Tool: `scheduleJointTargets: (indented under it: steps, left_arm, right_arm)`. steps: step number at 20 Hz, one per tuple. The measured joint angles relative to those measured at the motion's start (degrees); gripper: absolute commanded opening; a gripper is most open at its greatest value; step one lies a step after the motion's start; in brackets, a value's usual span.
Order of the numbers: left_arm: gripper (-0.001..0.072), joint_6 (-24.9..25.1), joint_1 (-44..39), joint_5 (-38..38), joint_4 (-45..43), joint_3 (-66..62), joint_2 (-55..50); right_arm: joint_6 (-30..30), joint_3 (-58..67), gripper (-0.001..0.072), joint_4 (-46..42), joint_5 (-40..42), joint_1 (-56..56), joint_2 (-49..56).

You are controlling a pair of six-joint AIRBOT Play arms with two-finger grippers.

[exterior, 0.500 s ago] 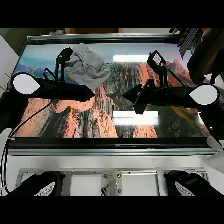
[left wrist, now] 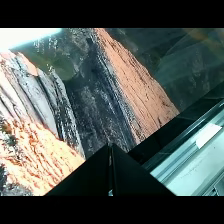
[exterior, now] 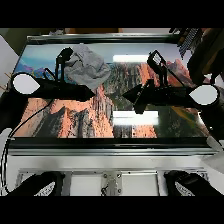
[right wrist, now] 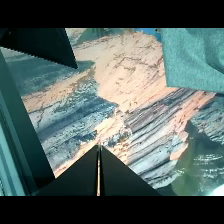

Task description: Fold the clothes and pants, and hang the long-sleeved shirts on hangers.

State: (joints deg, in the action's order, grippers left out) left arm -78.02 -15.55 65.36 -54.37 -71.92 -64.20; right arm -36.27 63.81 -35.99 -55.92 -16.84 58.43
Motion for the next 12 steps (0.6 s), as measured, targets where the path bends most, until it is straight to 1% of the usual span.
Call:
scheduleJointTargets:
  steps: [3,4,5,7,9,12]
  left_arm:
    - [0.0014,0.02,-0.02,-0.79,0.02,0.00,0.00]
    - [0.0231,0.02,-0.02,-1.29,0.00,0.00,0.00]
    - [0.0720,0.11,-0.02,-2.08,-0.07,0.00,0.00]
    - [0.0711,1.09,-0.02,-5.42,-1.49,-0.07,-0.20]
    - [0.0711,1.88,0.46,-10.43,-5.90,-1.55,-1.88]
    - [0.0711,2.21,3.41,-16.28,-12.46,-8.28,-8.98]
  right_arm:
    - [0.00,0.00,0.0026,0.00,0.00,0.00,0.00]
    - [0.02,0.00,0.0026,0.00,0.00,0.00,0.00]
    - [0.00,0.00,0.0026,0.00,0.00,0.00,0.00]
    - [0.02,0.00,0.0026,0.00,0.02,0.00,0.00]
    - [0.02,0.00,0.0026,0.00,0.00,0.00,0.04]
    - [0.02,0.00,0.0026,0.00,0.00,0.00,0.09]
